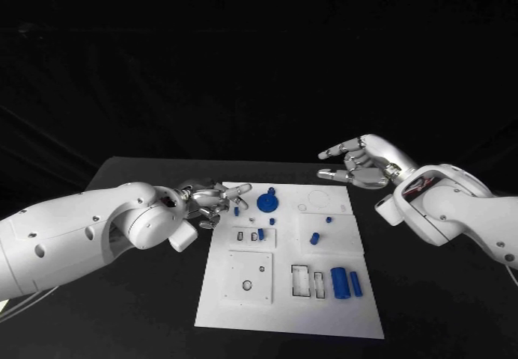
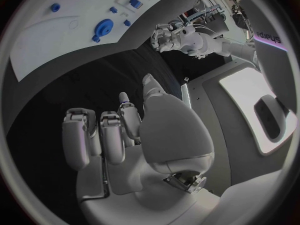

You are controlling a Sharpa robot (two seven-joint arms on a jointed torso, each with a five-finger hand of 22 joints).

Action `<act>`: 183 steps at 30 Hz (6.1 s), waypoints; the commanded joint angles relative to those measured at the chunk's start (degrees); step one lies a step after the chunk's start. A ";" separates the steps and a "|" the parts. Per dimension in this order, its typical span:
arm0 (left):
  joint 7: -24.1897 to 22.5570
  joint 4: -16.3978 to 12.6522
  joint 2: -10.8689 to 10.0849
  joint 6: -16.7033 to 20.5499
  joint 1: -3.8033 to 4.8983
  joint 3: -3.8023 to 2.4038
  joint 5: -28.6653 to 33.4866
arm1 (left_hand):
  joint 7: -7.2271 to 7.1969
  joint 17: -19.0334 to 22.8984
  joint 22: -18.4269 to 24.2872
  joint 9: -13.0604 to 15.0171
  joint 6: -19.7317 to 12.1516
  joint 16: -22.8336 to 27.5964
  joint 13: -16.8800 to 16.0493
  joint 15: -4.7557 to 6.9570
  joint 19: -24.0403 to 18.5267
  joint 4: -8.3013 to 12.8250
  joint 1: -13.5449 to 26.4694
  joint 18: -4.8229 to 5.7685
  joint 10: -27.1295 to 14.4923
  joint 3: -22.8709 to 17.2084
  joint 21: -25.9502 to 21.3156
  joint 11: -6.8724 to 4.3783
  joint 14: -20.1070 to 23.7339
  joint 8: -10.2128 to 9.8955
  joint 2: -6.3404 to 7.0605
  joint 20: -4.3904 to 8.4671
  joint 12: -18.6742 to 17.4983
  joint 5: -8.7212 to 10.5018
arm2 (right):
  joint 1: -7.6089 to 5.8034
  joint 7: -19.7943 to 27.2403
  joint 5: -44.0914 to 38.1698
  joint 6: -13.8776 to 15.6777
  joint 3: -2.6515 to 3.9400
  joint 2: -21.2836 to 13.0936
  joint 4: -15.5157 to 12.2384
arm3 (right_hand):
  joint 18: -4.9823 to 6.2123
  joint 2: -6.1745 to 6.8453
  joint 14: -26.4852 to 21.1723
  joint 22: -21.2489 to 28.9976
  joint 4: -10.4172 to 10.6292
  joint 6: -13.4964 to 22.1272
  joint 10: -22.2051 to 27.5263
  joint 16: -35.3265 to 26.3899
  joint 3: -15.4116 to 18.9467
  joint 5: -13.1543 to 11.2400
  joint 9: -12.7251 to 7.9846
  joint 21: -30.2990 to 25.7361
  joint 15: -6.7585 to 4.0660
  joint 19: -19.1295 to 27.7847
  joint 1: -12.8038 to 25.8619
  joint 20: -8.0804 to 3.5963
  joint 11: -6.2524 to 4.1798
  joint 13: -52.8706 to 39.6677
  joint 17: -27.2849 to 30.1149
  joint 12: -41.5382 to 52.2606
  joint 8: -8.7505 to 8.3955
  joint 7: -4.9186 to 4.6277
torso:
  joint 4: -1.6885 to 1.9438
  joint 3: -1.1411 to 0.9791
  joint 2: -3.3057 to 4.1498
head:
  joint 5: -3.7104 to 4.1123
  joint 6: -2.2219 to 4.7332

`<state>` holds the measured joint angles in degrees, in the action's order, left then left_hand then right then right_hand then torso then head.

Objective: Assemble the parts on the task board

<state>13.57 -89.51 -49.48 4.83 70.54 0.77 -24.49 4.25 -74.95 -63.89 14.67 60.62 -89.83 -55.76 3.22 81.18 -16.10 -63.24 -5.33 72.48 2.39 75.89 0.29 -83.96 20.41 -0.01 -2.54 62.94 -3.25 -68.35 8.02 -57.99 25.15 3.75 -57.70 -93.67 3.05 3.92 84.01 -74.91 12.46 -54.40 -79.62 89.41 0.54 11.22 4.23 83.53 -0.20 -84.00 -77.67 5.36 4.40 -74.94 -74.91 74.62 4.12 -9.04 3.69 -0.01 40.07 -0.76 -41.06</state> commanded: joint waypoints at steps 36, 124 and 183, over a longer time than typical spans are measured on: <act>25.10 17.28 20.93 -21.10 4.77 1.28 -32.69 | -1.50 -15.05 -10.36 13.89 -6.78 -0.17 -8.50 1.73 4.11 -0.43 -0.76 2.39 2.89 11.42 5.68 -1.61 -6.04 14.01 -4.02 1.40 7.36 0.50 | -0.80 -3.44 8.57 -4.79 -0.40 0.31 4.78 | 0.36 -2.11 5.10 1.33 -0.47 -0.59 1.14 -1.67 1.89 5.66 0.09 -1.80 -0.28 0.77 1.13 -0.01 -0.46 -2.22 -11.60 -1.57 0.39 0.14 | -0.71 -1.27 -1.10 | -1.09 -1.18; 25.31 19.61 23.86 -23.71 3.81 2.53 -29.67 | -0.96 -15.05 -13.42 20.23 -9.99 -0.17 -10.04 1.58 4.45 9.00 -11.42 2.77 3.28 -31.69 7.05 -1.52 -6.04 12.91 3.82 1.16 7.51 -9.89 | -0.73 -4.82 6.50 -6.27 -0.60 2.21 6.85 | 0.37 -2.35 5.13 1.42 -0.51 -0.52 1.18 -1.64 2.39 7.61 0.06 -1.89 -0.33 0.75 1.23 -0.07 -0.49 -2.07 -11.68 -1.57 0.34 0.16 | -0.64 -1.32 -1.02 | -1.48 -3.12; 24.56 7.23 16.52 -9.26 -0.56 2.12 -41.22 | -1.43 -15.05 -14.18 23.77 -9.49 -0.17 -11.07 1.72 4.75 12.72 -5.66 2.88 4.98 -41.60 7.38 -1.73 -6.04 15.34 7.14 1.25 8.38 -12.88 | -0.72 -7.63 4.66 -6.03 -0.85 1.97 7.22 | 0.43 -2.18 5.05 1.76 0.25 -0.59 1.26 -1.92 3.73 8.20 0.07 -2.12 -0.34 0.84 2.76 -0.09 -0.50 -1.80 -11.31 -1.67 0.37 0.19 | 0.44 -1.64 -1.00 | -0.55 -3.48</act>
<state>38.07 -82.17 -33.12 -2.97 69.98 2.92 -65.77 3.29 -74.94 -74.91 38.35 51.10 -89.83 -66.79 4.82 83.93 -10.46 -68.88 -3.57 76.99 -31.92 82.91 -1.34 -83.98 35.37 7.70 -1.22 71.22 -15.95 -69.09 0.48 -52.70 19.66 2.90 -55.82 -86.47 3.04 1.73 84.02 -73.18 12.72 -54.57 -78.41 87.65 3.79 19.29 4.22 81.77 -0.21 -83.38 -75.47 5.55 4.20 -75.01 -74.91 72.94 4.12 -8.87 4.09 -1.65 39.06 -1.27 -44.49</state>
